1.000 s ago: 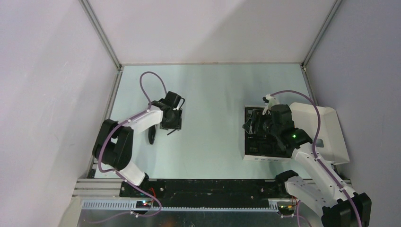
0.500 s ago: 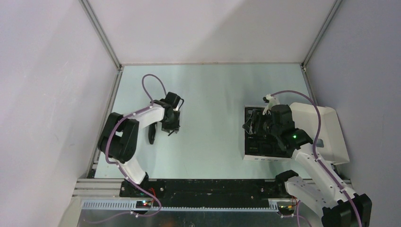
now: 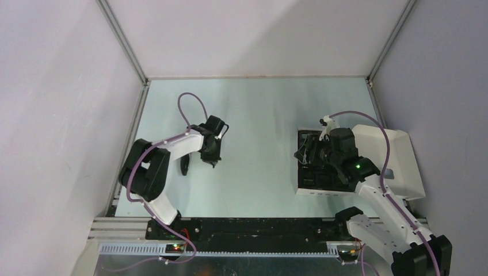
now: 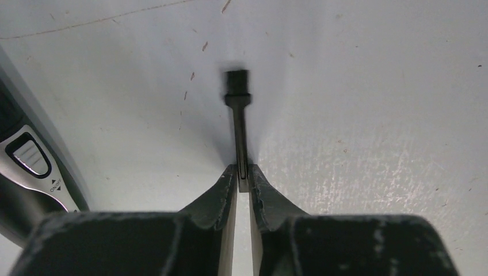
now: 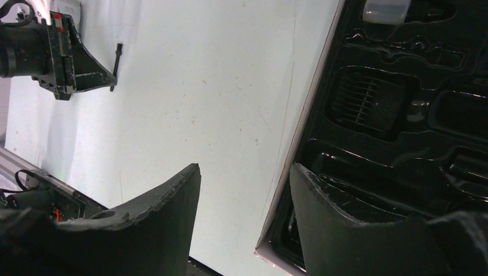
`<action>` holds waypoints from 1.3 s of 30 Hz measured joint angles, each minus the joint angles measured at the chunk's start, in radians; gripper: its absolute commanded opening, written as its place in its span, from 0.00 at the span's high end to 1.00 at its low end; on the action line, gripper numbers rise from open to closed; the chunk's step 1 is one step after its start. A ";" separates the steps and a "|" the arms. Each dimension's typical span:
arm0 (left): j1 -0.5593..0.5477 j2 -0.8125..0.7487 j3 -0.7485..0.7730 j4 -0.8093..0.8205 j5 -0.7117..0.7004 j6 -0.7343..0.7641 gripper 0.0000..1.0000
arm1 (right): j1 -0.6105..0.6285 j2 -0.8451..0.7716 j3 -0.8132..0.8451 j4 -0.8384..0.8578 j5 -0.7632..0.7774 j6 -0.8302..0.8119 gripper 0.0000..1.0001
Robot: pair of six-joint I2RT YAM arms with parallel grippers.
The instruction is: Sort the hair-cutting tools
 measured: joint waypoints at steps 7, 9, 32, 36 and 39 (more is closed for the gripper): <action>-0.011 -0.002 -0.002 0.000 -0.002 -0.015 1.00 | 0.000 0.000 0.000 0.019 -0.023 0.008 0.37; -0.012 -0.002 -0.002 0.000 -0.002 -0.018 1.00 | 0.000 0.001 0.000 0.022 -0.027 0.008 0.37; -0.101 -0.177 -0.106 -0.023 0.071 -0.076 1.00 | 0.126 0.224 0.000 0.277 -0.196 0.195 0.38; -0.104 -0.224 -0.134 -0.007 0.073 -0.079 1.00 | 0.172 0.300 0.000 0.368 -0.208 0.253 0.39; -0.113 -0.259 -0.154 -0.002 0.078 -0.082 1.00 | 0.196 0.351 0.000 0.426 -0.213 0.285 0.40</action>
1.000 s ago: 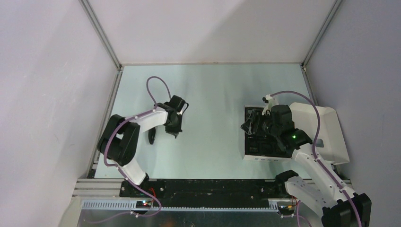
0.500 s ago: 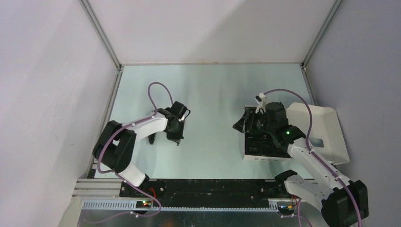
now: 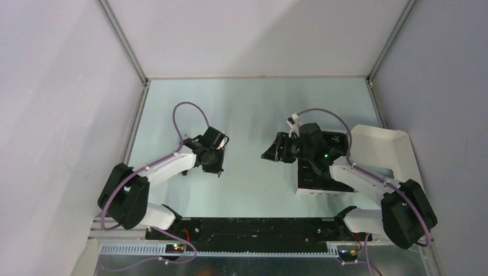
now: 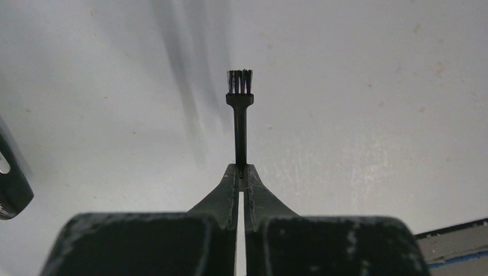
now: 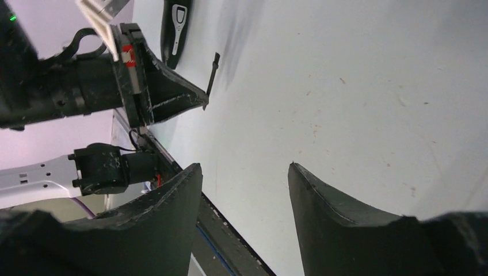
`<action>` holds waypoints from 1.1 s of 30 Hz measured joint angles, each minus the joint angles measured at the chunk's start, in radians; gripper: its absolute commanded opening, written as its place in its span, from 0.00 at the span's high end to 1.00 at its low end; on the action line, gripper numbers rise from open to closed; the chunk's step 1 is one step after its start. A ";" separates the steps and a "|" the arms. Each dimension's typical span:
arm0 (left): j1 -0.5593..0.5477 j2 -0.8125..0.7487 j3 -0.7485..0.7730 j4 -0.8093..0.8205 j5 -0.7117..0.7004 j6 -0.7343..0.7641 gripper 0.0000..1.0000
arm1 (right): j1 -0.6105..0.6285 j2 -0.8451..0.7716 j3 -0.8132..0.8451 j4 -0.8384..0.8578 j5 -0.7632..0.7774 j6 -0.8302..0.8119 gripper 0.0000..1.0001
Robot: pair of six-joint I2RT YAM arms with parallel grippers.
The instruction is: Sort the hair-cutting tools
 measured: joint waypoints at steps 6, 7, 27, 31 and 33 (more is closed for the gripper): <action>-0.051 -0.097 -0.011 0.026 0.022 0.005 1.00 | 0.041 0.122 0.007 0.082 -0.023 0.059 0.40; -0.057 -0.113 -0.011 0.031 0.023 0.009 1.00 | 0.047 0.140 0.015 0.081 -0.026 0.064 0.41; -0.140 -0.203 -0.006 0.043 0.026 0.070 1.00 | 0.149 0.491 0.330 0.139 -0.100 0.132 0.47; -0.152 -0.208 -0.001 0.044 0.026 0.072 1.00 | 0.160 0.528 0.358 0.136 -0.101 0.132 0.53; -0.157 -0.212 0.001 0.043 0.026 0.072 1.00 | 0.166 0.546 0.373 0.135 -0.105 0.134 0.58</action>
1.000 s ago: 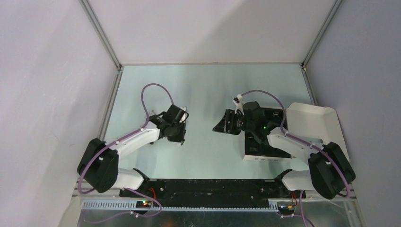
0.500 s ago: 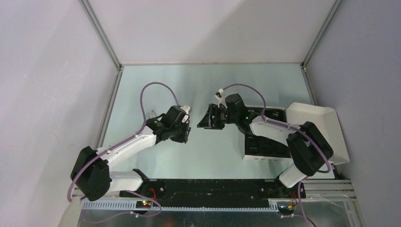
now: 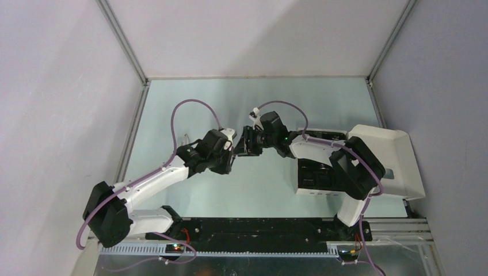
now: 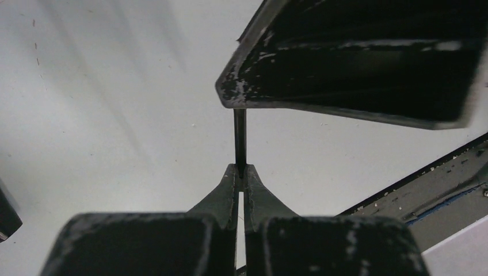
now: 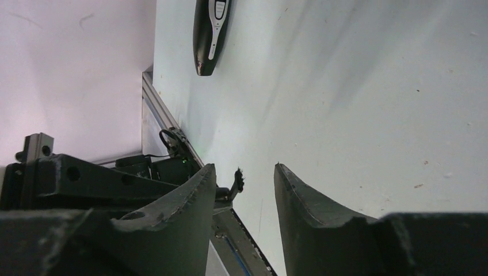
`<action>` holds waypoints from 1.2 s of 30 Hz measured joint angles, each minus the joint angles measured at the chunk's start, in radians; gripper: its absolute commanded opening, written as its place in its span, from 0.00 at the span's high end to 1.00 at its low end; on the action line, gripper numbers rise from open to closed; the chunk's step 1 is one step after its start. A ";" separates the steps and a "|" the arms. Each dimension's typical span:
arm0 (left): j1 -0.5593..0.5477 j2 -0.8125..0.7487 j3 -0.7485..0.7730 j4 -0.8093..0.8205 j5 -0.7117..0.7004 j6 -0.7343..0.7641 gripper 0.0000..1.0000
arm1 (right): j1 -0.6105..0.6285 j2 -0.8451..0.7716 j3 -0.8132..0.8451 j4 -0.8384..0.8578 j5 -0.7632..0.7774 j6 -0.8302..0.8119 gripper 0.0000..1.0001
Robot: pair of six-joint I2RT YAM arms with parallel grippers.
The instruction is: Sort the hair-cutting tools
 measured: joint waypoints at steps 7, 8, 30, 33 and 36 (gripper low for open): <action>-0.007 -0.002 0.002 0.000 0.000 0.002 1.00 | 0.011 0.030 0.011 0.000 -0.015 0.002 0.86; -0.008 -0.002 0.002 0.000 0.000 0.002 1.00 | 0.011 0.031 0.011 0.000 -0.017 0.002 0.95; 0.025 -0.294 0.003 -0.003 -0.259 -0.015 0.03 | -0.103 -0.271 -0.076 -0.095 0.061 -0.066 1.00; 0.103 -0.395 -0.008 0.003 -0.296 -0.022 0.01 | -0.179 -0.391 -0.152 -0.114 0.096 -0.071 1.00; 0.198 -0.498 -0.039 0.002 -0.321 -0.026 0.00 | -0.269 -0.516 -0.224 -0.152 0.140 -0.074 1.00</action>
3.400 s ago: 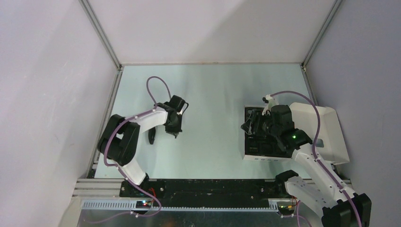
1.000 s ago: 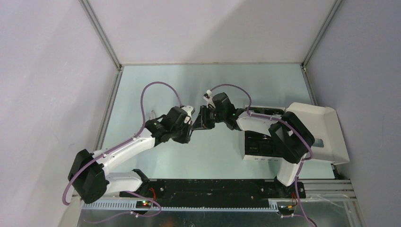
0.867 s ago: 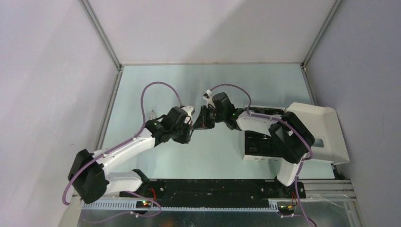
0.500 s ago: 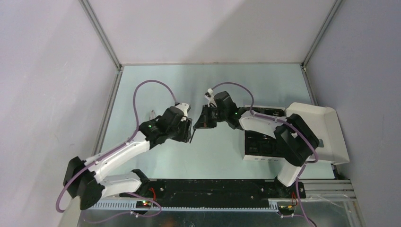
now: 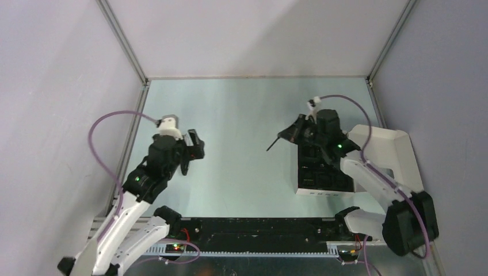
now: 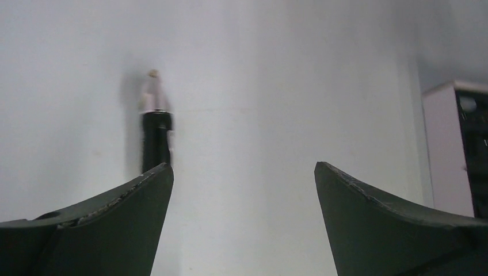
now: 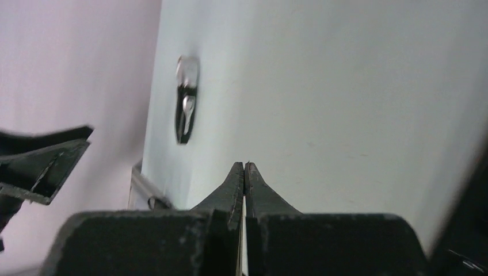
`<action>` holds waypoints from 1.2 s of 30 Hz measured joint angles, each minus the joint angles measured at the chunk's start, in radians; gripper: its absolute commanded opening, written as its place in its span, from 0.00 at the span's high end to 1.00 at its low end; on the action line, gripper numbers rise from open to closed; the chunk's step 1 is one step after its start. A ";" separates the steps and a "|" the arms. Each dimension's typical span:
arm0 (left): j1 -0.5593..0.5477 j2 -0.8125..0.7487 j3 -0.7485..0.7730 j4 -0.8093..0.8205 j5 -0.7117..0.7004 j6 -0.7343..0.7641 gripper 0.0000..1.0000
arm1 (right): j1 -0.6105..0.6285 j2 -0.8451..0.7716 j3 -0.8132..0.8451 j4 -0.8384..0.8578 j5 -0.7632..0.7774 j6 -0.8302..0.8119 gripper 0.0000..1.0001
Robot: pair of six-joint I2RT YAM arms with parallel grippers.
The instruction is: Sort the hair-cutting tools
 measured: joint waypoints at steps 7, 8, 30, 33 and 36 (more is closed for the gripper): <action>0.229 -0.188 -0.069 -0.008 -0.048 0.000 0.00 | -0.237 -0.236 -0.135 -0.068 0.106 -0.008 1.00; 0.254 -0.210 -0.075 -0.006 -0.058 0.003 0.00 | -0.271 -0.259 -0.155 -0.075 0.117 -0.009 1.00; 0.303 -0.309 -0.180 0.148 -0.288 0.102 0.00 | -0.441 -0.116 -0.286 0.133 0.276 -0.042 1.00; 0.303 -0.306 -0.180 0.156 -0.288 0.104 0.00 | -0.437 -0.078 -0.295 0.189 0.285 -0.041 1.00; 0.303 -0.301 -0.180 0.160 -0.288 0.109 0.00 | -0.430 -0.045 -0.301 0.240 0.289 -0.038 1.00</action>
